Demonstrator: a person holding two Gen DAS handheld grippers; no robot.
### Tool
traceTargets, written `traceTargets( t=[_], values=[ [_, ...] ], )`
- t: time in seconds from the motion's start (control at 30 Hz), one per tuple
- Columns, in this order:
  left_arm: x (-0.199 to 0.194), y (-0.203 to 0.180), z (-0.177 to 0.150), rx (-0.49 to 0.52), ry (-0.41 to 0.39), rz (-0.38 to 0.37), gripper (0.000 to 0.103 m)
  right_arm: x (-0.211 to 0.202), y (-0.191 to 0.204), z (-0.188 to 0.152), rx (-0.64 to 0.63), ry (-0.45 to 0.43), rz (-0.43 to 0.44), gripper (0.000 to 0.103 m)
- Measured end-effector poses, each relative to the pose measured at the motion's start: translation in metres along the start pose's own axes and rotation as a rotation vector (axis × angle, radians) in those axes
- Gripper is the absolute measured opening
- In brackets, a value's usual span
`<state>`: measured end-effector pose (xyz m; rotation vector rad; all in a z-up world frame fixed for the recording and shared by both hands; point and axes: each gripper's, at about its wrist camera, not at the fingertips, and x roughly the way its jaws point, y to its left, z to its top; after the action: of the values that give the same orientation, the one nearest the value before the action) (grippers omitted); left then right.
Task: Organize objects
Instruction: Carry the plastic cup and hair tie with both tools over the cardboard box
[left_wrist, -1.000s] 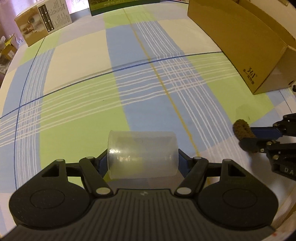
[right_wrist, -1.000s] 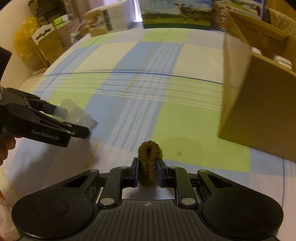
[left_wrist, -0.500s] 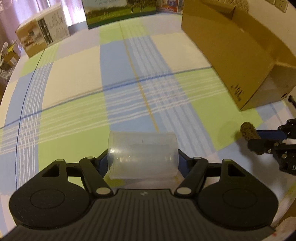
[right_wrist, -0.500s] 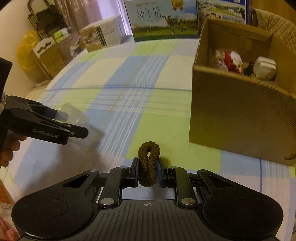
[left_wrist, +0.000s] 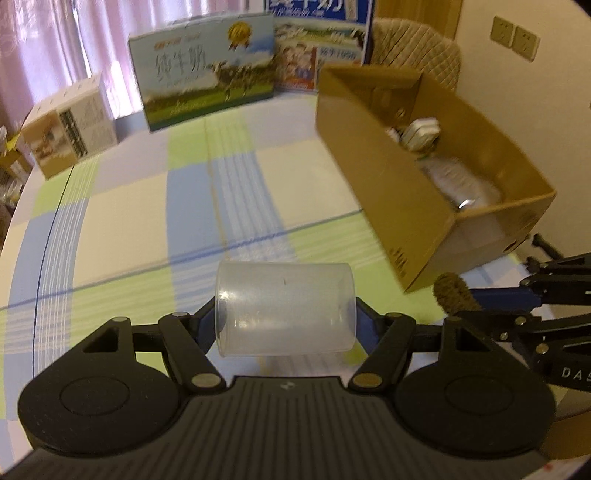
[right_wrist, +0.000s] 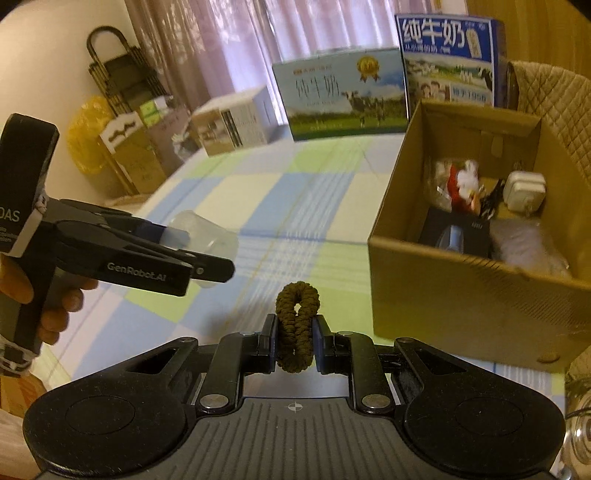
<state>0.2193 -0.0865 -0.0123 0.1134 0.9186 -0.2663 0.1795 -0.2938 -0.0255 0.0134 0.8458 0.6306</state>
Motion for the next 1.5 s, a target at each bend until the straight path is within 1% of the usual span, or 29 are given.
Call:
traceTargets(
  t=[0.17,0.37,0.67,0.8,0.93,1.1,1.5],
  values=[
    [-0.009,-0.017,0.015,0.012,-0.045,-0.023,0.069,-0.020,-0.009,0.010,0.013,-0.045,0.013,0.016],
    [-0.013,-0.040,0.035,0.043,-0.092,-0.049,0.069,-0.041,-0.026,0.018,0.033,-0.099,-0.009,0.016],
    [-0.005,-0.073,0.068,0.098,-0.150,-0.074,0.069,-0.069,-0.073,0.036,0.066,-0.192,-0.104,0.016],
    [0.004,-0.086,0.082,0.121,-0.160,-0.080,0.069,-0.075,-0.093,0.044,0.072,-0.210,-0.156,0.016],
    [0.015,-0.100,0.094,0.137,-0.163,-0.084,0.069,-0.075,-0.111,0.050,0.073,-0.216,-0.189,0.016],
    [0.029,-0.115,0.107,0.156,-0.162,-0.089,0.069,-0.067,-0.131,0.058,0.072,-0.203,-0.213,0.016],
    [0.060,-0.133,0.133,0.176,-0.149,-0.079,0.069,-0.037,-0.167,0.078,0.028,-0.154,-0.262,0.016]
  ],
)
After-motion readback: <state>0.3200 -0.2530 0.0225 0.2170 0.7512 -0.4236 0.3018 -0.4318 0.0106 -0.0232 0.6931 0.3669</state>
